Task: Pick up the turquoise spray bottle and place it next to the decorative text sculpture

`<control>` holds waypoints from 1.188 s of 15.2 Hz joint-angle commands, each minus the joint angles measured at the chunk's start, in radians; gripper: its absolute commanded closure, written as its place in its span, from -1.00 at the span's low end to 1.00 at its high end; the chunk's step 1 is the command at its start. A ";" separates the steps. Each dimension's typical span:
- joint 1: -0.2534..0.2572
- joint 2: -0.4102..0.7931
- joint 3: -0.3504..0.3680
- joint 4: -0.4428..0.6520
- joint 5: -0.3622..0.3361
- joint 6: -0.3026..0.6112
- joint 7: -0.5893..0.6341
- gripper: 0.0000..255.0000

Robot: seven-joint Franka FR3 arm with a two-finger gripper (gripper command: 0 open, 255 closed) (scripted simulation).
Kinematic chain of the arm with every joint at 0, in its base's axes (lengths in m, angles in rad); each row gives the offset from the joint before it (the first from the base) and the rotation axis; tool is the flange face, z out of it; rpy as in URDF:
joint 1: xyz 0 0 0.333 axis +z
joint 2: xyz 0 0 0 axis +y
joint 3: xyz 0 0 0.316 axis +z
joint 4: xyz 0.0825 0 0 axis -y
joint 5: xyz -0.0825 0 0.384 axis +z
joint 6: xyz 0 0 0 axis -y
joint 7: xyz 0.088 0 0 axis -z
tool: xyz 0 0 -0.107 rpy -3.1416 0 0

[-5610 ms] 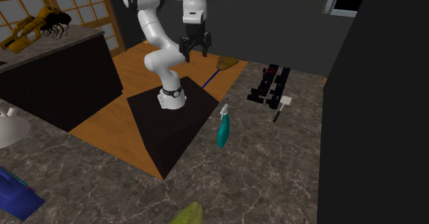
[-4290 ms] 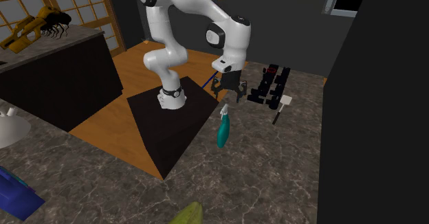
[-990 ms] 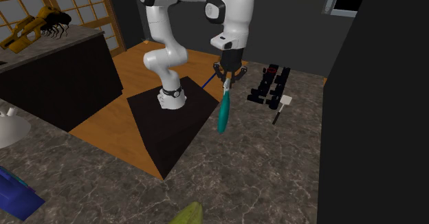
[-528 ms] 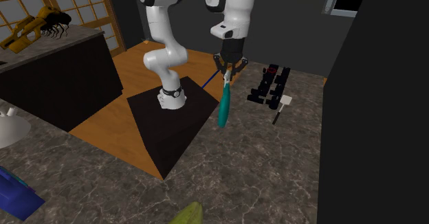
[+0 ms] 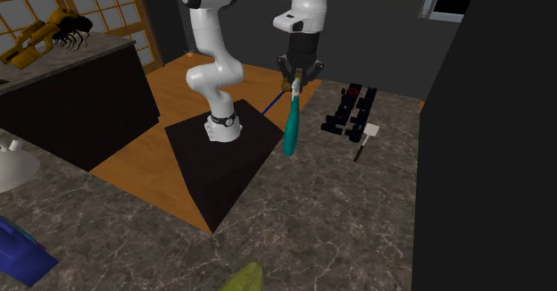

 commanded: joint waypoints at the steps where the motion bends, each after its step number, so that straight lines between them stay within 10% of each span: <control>1: -0.001 0.008 0.001 0.034 -0.002 -0.027 0.000 1.00; 18: -0.001 0.116 0.020 0.386 -0.039 -0.279 0.006 1.00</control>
